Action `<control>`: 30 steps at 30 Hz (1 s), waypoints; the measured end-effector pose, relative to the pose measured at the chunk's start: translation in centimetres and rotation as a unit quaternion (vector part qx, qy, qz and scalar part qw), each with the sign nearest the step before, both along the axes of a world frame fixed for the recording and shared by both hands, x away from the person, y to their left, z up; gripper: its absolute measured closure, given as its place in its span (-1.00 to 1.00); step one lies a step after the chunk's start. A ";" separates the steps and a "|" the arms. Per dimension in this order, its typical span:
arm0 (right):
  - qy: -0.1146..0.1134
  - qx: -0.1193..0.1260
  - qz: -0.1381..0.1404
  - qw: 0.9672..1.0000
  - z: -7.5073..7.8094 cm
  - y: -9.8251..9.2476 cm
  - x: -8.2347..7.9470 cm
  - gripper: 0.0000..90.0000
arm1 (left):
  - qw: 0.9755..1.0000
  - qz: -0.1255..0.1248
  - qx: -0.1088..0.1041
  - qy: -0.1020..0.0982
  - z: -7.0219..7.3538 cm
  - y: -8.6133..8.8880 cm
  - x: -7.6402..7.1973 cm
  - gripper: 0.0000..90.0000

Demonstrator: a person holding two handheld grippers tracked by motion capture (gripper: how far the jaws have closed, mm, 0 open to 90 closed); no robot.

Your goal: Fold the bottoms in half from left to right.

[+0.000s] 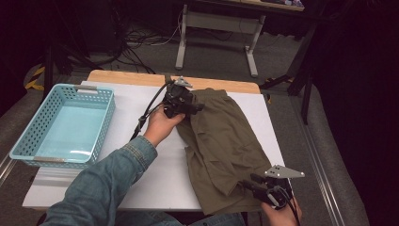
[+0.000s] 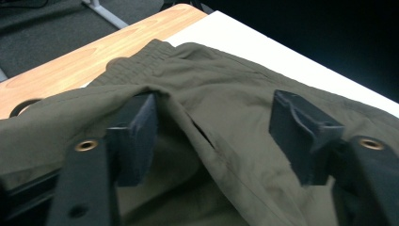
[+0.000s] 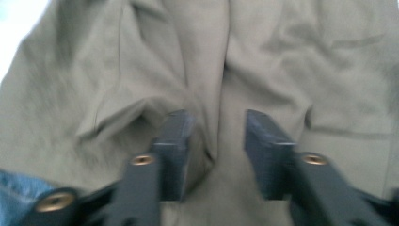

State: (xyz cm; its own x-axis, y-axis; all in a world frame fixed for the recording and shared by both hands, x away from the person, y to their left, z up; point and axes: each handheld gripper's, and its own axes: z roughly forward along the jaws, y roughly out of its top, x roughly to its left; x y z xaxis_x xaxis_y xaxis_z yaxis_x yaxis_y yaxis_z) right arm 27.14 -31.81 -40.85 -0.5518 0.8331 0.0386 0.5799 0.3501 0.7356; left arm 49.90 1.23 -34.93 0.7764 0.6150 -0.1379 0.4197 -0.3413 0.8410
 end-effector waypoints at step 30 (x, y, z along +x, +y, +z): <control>0.015 -0.058 0.175 0.983 1.2 16.5 12.6 0.19 | 0.999 0.014 -0.026 -0.011 -1.4 6.5 -4.6 -0.44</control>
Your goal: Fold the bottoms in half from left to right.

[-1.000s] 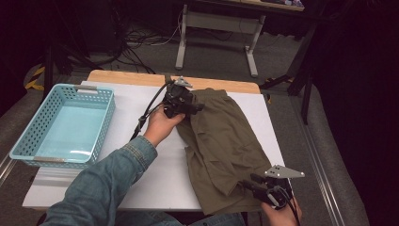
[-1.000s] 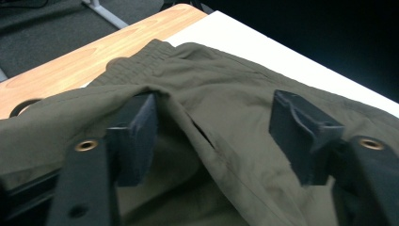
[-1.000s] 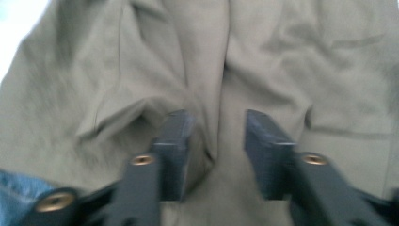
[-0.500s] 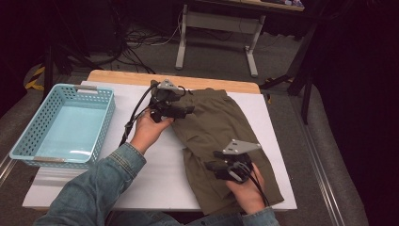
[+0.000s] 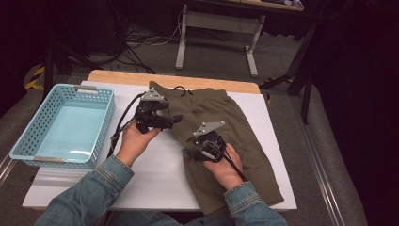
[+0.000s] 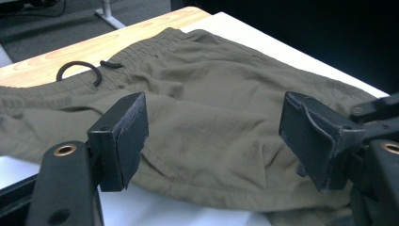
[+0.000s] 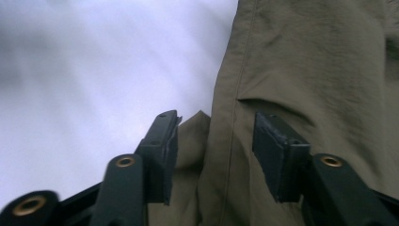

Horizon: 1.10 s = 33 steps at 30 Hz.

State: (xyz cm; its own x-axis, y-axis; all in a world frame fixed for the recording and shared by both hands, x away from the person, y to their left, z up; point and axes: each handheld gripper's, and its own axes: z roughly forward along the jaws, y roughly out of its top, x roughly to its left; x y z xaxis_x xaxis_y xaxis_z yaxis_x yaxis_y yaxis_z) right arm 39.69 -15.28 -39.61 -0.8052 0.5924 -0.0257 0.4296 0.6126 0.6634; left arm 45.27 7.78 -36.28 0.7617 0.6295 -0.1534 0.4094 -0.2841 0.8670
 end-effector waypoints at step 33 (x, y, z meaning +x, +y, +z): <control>0.021 0.042 -0.165 0.985 2.1 -12.8 5.1 1.00 | 0.995 -0.063 0.053 0.055 -5.5 -0.9 -3.3 -0.32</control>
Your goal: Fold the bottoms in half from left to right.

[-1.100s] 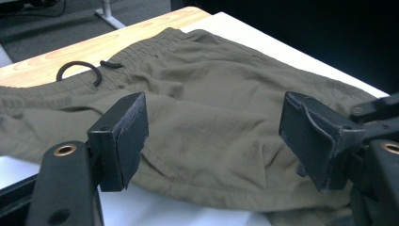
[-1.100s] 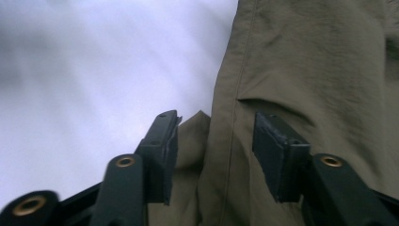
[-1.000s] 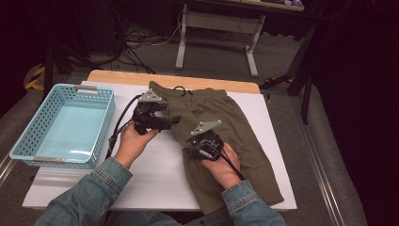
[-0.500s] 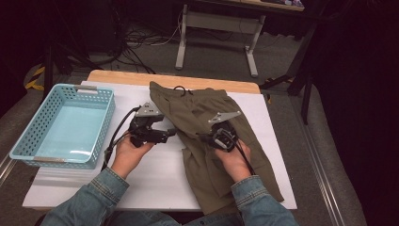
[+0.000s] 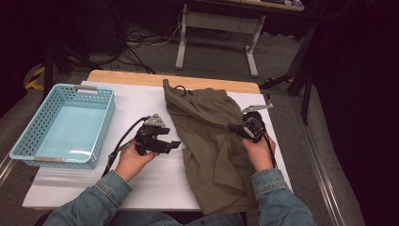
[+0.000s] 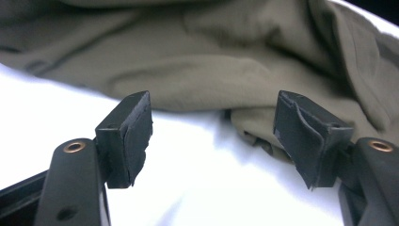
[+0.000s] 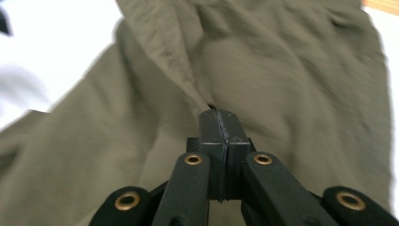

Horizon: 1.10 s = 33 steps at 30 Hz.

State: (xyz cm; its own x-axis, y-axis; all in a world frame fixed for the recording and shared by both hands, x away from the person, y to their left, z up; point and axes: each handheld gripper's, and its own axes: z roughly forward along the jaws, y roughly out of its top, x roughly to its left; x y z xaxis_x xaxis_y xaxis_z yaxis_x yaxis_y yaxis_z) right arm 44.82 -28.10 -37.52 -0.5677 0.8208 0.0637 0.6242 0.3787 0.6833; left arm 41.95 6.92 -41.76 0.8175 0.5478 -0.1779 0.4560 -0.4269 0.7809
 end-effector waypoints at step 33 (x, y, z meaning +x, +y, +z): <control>-0.014 0.031 -0.013 0.999 -0.3 -4.8 -7.1 0.20 | 0.997 -0.051 0.016 0.058 -2.5 -2.2 0.2 0.06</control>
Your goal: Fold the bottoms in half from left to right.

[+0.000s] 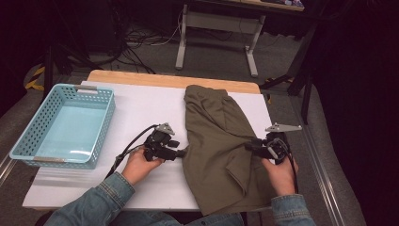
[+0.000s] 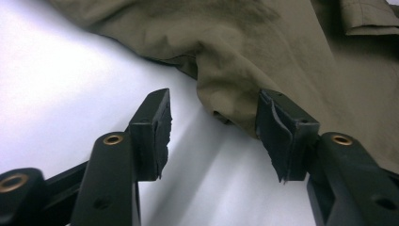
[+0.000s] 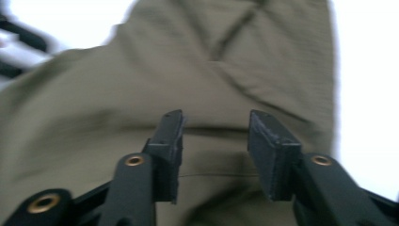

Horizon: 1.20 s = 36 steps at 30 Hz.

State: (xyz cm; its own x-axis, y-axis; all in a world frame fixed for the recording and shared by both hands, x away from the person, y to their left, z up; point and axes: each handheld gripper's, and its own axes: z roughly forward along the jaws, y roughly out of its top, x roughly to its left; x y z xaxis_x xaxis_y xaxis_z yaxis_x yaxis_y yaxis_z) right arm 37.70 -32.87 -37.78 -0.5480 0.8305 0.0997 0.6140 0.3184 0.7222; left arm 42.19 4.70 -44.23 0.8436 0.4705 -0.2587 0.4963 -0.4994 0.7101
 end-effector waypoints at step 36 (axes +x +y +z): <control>0.004 -0.026 0.067 0.997 -2.7 3.9 -4.6 0.97 | 0.999 0.016 0.023 -0.017 0.9 0.9 -0.9 0.98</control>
State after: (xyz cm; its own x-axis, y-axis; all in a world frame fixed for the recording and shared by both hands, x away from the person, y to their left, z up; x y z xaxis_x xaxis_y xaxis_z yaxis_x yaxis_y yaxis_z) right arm 33.07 -28.94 -40.52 -0.6533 0.7544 0.0633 0.5700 0.4351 0.6970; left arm 41.29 5.59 -43.30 0.8360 0.5078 -0.2080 0.4887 -0.5166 0.7031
